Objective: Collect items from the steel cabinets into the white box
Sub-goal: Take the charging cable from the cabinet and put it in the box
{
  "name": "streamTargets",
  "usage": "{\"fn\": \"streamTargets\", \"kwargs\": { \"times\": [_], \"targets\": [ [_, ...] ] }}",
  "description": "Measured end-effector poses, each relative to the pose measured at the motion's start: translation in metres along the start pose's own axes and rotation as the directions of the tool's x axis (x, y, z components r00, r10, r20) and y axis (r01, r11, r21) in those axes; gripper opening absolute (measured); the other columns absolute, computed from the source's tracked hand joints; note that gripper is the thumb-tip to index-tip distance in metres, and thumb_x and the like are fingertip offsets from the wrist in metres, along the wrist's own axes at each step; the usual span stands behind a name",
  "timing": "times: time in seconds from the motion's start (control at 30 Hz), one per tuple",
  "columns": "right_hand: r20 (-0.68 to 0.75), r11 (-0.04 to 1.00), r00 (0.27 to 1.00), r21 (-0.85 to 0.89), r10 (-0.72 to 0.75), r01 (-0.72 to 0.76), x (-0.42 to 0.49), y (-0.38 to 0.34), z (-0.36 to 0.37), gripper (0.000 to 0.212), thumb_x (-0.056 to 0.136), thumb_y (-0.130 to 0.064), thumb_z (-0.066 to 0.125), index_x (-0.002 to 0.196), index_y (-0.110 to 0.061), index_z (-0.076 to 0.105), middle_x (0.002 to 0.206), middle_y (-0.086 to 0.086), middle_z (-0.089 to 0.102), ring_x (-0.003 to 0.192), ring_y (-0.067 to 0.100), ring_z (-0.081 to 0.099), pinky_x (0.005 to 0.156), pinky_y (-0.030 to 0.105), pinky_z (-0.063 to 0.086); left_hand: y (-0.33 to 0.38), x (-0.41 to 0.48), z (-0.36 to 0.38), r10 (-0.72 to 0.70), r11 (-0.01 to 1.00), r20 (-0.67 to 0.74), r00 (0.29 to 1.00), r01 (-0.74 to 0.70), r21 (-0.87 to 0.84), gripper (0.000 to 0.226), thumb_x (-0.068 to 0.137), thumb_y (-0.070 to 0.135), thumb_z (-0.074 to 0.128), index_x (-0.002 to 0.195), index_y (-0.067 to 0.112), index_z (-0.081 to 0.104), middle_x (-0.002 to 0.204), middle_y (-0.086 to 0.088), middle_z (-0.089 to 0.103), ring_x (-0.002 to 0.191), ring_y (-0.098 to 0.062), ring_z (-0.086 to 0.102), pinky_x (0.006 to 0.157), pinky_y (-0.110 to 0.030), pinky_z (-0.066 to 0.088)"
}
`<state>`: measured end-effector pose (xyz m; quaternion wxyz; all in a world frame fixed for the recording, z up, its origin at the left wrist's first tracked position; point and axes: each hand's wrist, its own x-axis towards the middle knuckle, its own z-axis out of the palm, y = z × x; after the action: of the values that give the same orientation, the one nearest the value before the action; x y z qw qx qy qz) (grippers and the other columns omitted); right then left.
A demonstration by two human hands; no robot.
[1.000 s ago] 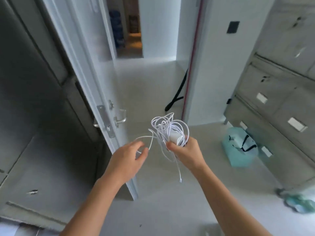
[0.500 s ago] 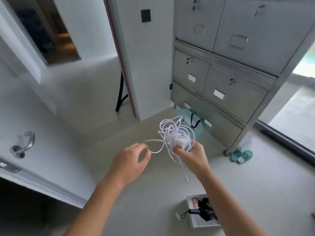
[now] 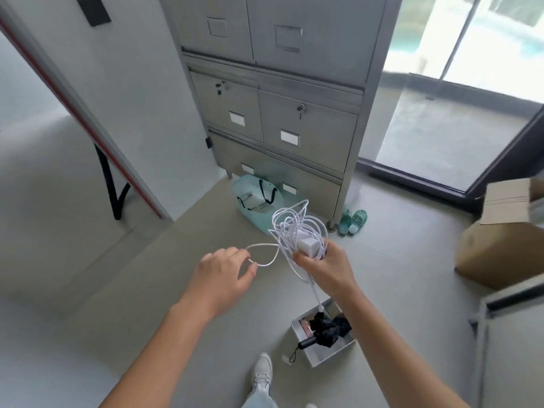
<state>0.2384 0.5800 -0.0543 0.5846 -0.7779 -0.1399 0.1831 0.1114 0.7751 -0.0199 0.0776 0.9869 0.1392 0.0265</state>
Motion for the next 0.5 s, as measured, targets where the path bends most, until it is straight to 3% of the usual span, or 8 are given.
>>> {"fn": "streamTargets", "kwargs": {
  "times": [0.17, 0.37, 0.5],
  "targets": [
    [-0.163, 0.994, 0.981, -0.037, 0.1, -0.107, 0.013, 0.013, -0.015, 0.031, 0.065, -0.041, 0.078, 0.089, -0.021, 0.078, 0.08, 0.002, 0.077, 0.079, 0.027, 0.074, 0.072, 0.046, 0.06, 0.002, 0.054, 0.029, 0.169, 0.986, 0.053, 0.984, -0.169, 0.002, 0.063, 0.085, 0.061, 0.021, 0.104, 0.024, 0.067, 0.098, 0.006, 0.069, 0.089, -0.022, 0.065, 0.076, -0.036, 0.048],
    [-0.308, 0.956, 0.915, -0.056, 0.259, -0.289, 0.024, 0.038, -0.011, 0.033, 0.061, -0.045, 0.074, 0.082, -0.02, 0.075, 0.074, 0.001, 0.075, 0.066, 0.017, 0.069, 0.067, 0.044, 0.057, 0.004, 0.102, 0.081, 0.351, 0.935, 0.057, 0.935, -0.346, -0.078, 0.05, 0.086, 0.052, 0.037, 0.101, 0.018, 0.071, 0.089, 0.002, 0.071, 0.076, -0.024, 0.067, 0.065, -0.037, 0.052],
    [-0.371, 0.913, 0.854, -0.039, 0.364, -0.406, 0.018, 0.068, -0.005, 0.03, 0.062, -0.044, 0.074, 0.076, -0.018, 0.072, 0.061, -0.007, 0.067, 0.057, 0.01, 0.061, 0.06, 0.033, 0.052, 0.013, 0.112, 0.118, 0.413, 0.908, 0.097, 0.905, -0.401, -0.122, 0.051, 0.086, 0.051, 0.037, 0.104, 0.015, 0.069, 0.088, -0.001, 0.071, 0.075, -0.027, 0.065, 0.063, -0.036, 0.051]
  ]
}}
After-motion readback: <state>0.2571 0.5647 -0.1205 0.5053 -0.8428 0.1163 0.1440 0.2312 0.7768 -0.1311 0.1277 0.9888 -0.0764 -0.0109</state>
